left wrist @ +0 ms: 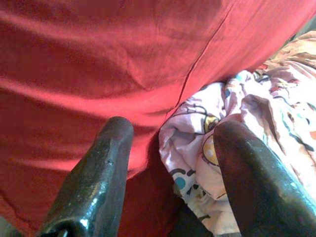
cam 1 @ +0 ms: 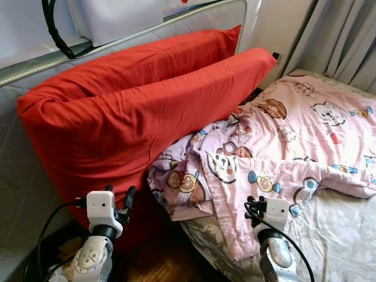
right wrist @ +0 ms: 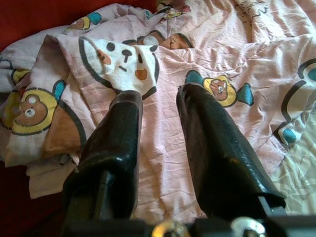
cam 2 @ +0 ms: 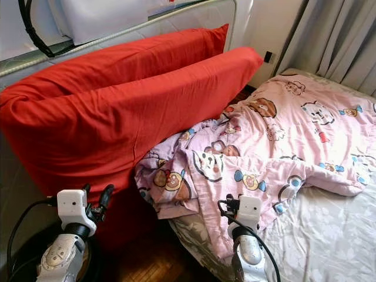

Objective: Clean up the room

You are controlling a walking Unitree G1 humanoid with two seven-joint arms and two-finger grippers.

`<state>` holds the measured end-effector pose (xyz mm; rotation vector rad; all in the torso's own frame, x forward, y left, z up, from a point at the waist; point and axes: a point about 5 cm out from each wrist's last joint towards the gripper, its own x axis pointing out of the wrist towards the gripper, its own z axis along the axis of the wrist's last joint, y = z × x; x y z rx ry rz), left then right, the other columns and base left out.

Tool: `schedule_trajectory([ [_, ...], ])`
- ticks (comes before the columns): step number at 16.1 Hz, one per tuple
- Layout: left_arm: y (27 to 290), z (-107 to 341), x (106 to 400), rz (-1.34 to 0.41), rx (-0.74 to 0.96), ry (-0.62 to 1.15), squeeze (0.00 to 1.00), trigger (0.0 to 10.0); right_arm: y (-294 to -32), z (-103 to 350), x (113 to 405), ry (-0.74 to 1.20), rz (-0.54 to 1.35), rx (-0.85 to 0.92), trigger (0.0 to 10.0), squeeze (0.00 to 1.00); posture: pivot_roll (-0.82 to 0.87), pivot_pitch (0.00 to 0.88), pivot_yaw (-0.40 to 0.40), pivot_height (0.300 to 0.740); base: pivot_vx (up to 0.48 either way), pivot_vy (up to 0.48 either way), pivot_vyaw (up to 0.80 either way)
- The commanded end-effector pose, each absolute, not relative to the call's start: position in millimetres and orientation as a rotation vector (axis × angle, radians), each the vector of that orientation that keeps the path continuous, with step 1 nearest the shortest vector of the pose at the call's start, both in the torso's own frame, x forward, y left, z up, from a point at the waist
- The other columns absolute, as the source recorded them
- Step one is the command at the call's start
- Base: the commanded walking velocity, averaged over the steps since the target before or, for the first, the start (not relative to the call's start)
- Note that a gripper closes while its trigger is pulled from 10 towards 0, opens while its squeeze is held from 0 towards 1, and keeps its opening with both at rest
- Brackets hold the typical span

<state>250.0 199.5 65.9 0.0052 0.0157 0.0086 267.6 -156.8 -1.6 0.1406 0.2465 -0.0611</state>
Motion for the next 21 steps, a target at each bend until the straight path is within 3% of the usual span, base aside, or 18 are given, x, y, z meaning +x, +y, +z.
schedule_trajectory([
  [1,198,67,249,0.004,0.018,0.017,0.0,10.0,-156,-4,267,0.273,-0.052,0.125,10.0,0.0,0.12,0.121,-0.051,0.687,0.0,0.0,0.0],
  [6,198,65,250,0.007,0.015,0.021,0.0,10.0,-155,-2,268,0.257,-0.038,0.138,10.0,0.0,0.12,0.105,-0.055,0.632,0.0,0.0,0.0],
  [21,206,62,249,0.045,-0.027,0.041,0.0,10.0,-148,-7,269,0.311,0.004,0.14,10.0,0.0,0.12,0.115,-0.057,0.627,0.0,0.0,0.0],
])
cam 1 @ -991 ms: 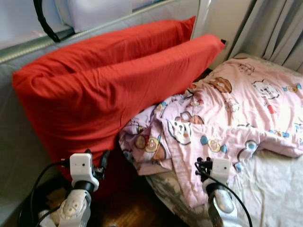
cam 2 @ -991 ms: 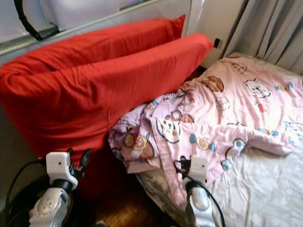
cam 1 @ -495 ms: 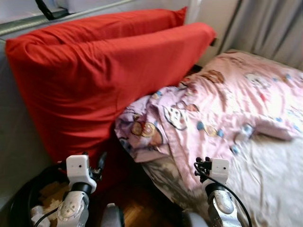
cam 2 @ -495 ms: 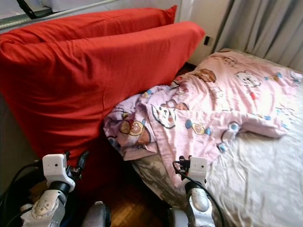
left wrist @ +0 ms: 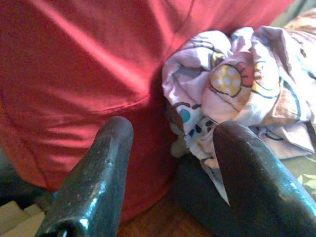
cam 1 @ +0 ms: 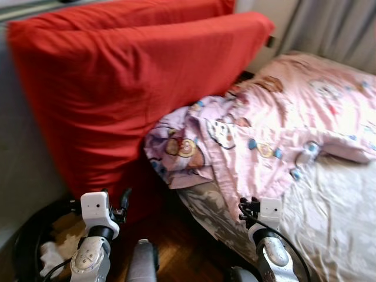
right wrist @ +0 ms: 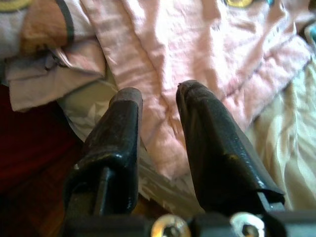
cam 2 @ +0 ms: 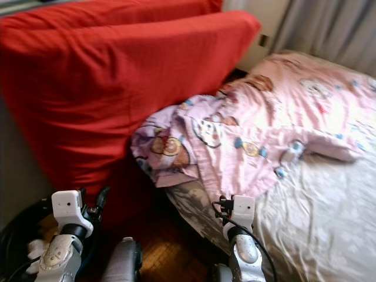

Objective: Clean up the room

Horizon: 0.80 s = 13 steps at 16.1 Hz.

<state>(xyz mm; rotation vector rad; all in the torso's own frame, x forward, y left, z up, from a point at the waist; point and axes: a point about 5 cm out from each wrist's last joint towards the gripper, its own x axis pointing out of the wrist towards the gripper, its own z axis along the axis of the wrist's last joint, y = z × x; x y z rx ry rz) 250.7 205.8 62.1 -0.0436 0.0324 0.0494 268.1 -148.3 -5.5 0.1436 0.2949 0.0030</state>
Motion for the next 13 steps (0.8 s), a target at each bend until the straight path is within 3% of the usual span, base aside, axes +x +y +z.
schedule_trajectory([
  [1,206.2,62.1,249.2,0.046,-0.028,0.04,0.0,10.0,-147.8,-6.8,268.6,0.311,0.005,0.144,10.0,0.0,0.12,0.115,-0.057,0.617,0.0,0.0,0.0],
  [11,203.9,61.8,249.8,0.033,-0.021,0.045,0.0,10.0,-145.0,-8.4,268.1,0.325,0.022,0.143,10.0,0.0,0.12,0.116,-0.054,0.607,0.0,0.0,0.0],
  [13,203.8,61.2,250.3,0.031,-0.02,0.046,0.0,10.0,-144.4,-6.6,268.2,0.302,0.025,0.153,10.0,0.0,0.12,0.116,-0.054,0.577,0.0,0.0,0.0],
])
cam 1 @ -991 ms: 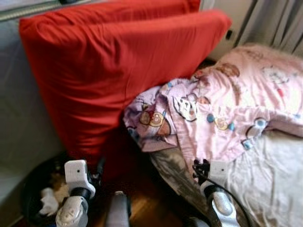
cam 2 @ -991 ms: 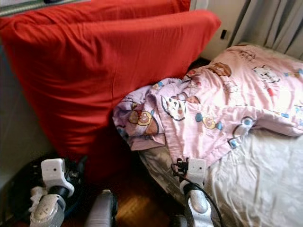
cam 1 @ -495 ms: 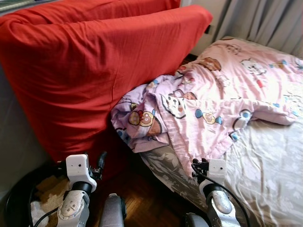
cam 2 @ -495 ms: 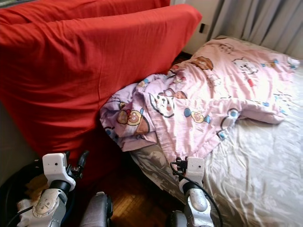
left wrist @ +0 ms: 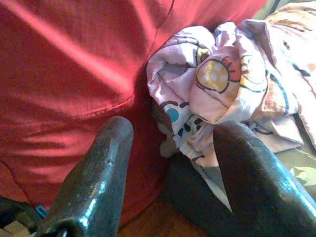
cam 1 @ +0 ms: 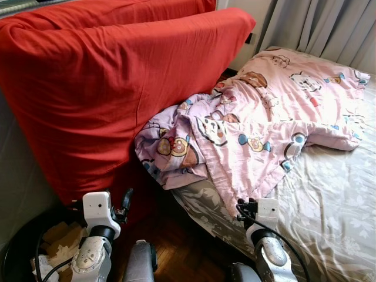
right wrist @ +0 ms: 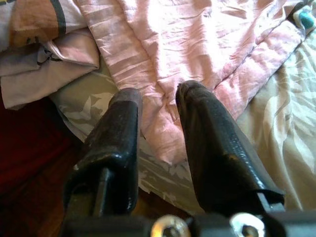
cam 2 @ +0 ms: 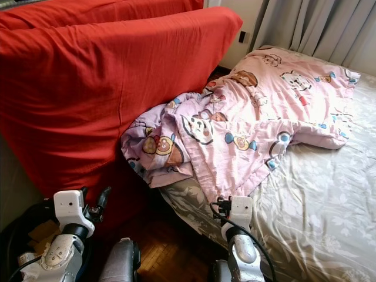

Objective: Clean up the room

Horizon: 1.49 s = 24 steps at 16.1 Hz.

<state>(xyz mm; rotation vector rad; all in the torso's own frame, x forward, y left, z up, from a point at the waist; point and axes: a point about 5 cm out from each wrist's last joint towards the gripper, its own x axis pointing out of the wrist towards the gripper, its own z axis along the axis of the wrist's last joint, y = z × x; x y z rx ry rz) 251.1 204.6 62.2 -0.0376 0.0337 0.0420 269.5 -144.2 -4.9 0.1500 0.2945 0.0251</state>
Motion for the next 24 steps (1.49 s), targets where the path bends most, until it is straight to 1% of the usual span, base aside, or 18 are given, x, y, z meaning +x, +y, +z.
schedule_trajectory([
  [1,203.8,61.2,250.5,0.03,-0.02,0.046,0.0,10.0,-144.5,-5.7,268.3,0.29,0.021,0.163,10.0,0.0,0.13,0.115,-0.052,0.572,0.0,0.0,0.0],
  [11,206.1,57.5,251.2,0.029,-0.02,0.057,0.0,10.0,-141.6,-5.9,269.0,0.298,0.053,0.15,10.0,0.0,0.13,0.112,-0.054,0.572,0.0,0.0,0.0],
  [15,207.9,56.6,251.2,0.031,-0.015,0.059,0.0,10.0,-140.9,-5.5,268.6,0.289,0.059,0.151,10.0,0.0,0.13,0.114,-0.053,0.572,0.0,0.0,0.6],
  [21,207.8,56.3,250.4,0.029,-0.015,0.059,0.0,10.0,-140.0,-7.3,267.5,0.3,0.059,0.166,10.0,0.0,0.13,0.113,-0.051,0.572,0.0,0.0,0.0],
  [23,207.9,56.2,250.8,0.028,-0.015,0.059,0.0,10.0,-140.1,-6.7,267.9,0.297,0.071,0.145,10.0,0.0,0.13,0.113,-0.051,0.572,0.0,0.0,0.0],
  [24,207.8,55.9,251.1,0.027,-0.014,0.06,0.0,10.0,-139.5,-6.3,268.0,0.292,0.073,0.147,10.0,0.0,0.13,0.114,-0.049,0.572,0.0,0.0,0.8],
])
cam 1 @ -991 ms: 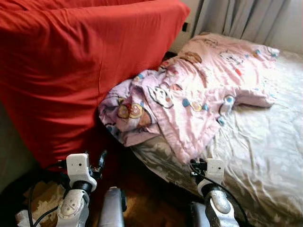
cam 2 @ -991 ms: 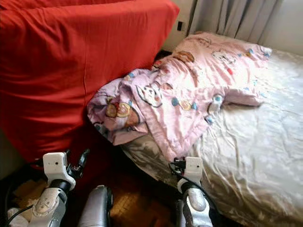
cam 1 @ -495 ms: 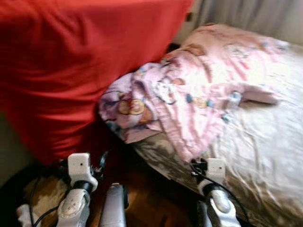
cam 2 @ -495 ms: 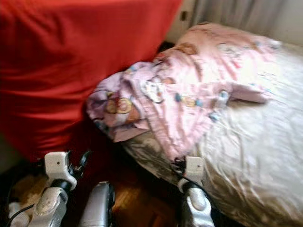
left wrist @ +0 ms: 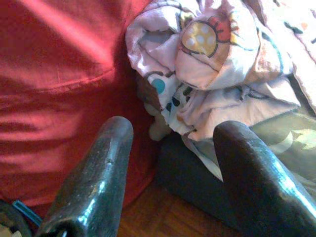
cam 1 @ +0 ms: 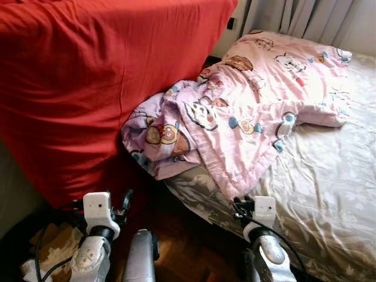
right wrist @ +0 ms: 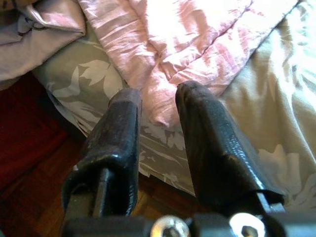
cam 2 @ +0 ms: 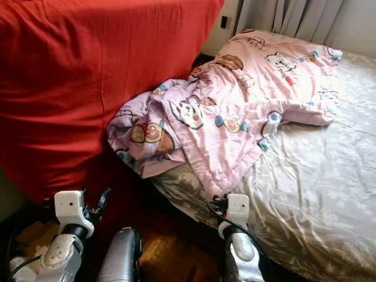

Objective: Clean up the room

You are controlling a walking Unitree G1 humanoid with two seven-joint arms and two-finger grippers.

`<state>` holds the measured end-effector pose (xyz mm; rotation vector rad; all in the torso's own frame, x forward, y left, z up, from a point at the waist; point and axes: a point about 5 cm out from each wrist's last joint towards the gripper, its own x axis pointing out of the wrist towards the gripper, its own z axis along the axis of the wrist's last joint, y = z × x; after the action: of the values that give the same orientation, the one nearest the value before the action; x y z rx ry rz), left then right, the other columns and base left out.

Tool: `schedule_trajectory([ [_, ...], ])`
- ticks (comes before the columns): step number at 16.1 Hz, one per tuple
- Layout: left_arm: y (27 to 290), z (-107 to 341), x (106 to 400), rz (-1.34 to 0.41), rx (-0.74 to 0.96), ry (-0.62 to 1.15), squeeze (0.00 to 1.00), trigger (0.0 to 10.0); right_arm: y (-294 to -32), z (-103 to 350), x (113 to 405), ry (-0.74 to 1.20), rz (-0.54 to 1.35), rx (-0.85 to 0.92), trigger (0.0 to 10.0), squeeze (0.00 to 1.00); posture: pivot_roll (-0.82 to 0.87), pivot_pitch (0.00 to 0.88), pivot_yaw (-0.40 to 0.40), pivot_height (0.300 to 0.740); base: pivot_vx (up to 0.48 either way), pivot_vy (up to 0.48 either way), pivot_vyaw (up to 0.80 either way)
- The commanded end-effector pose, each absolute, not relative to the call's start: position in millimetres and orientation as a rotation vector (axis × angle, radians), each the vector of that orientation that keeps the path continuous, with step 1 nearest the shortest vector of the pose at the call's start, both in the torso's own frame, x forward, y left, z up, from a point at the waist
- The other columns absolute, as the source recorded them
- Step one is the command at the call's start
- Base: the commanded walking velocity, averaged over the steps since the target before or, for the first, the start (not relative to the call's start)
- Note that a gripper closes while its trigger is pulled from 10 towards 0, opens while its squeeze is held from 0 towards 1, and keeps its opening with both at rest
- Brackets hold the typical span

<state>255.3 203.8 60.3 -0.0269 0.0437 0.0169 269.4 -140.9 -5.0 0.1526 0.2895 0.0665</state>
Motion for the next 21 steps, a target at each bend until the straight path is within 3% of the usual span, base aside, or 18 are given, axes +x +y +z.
schedule_trajectory([
  [1,207.6,55.9,251.2,0.025,-0.013,0.06,0.0,10.0,-139.5,-6.6,267.8,0.294,0.069,0.155,10.0,0.0,0.13,0.114,-0.049,0.572,0.0,0.0,0.8],
  [21,205.4,60.8,249.9,0.025,-0.008,0.053,0.0,10.0,-144.2,-5.6,269.9,0.295,0.031,0.175,10.0,0.0,0.13,0.114,-0.046,0.572,0.0,0.0,0.04],
])
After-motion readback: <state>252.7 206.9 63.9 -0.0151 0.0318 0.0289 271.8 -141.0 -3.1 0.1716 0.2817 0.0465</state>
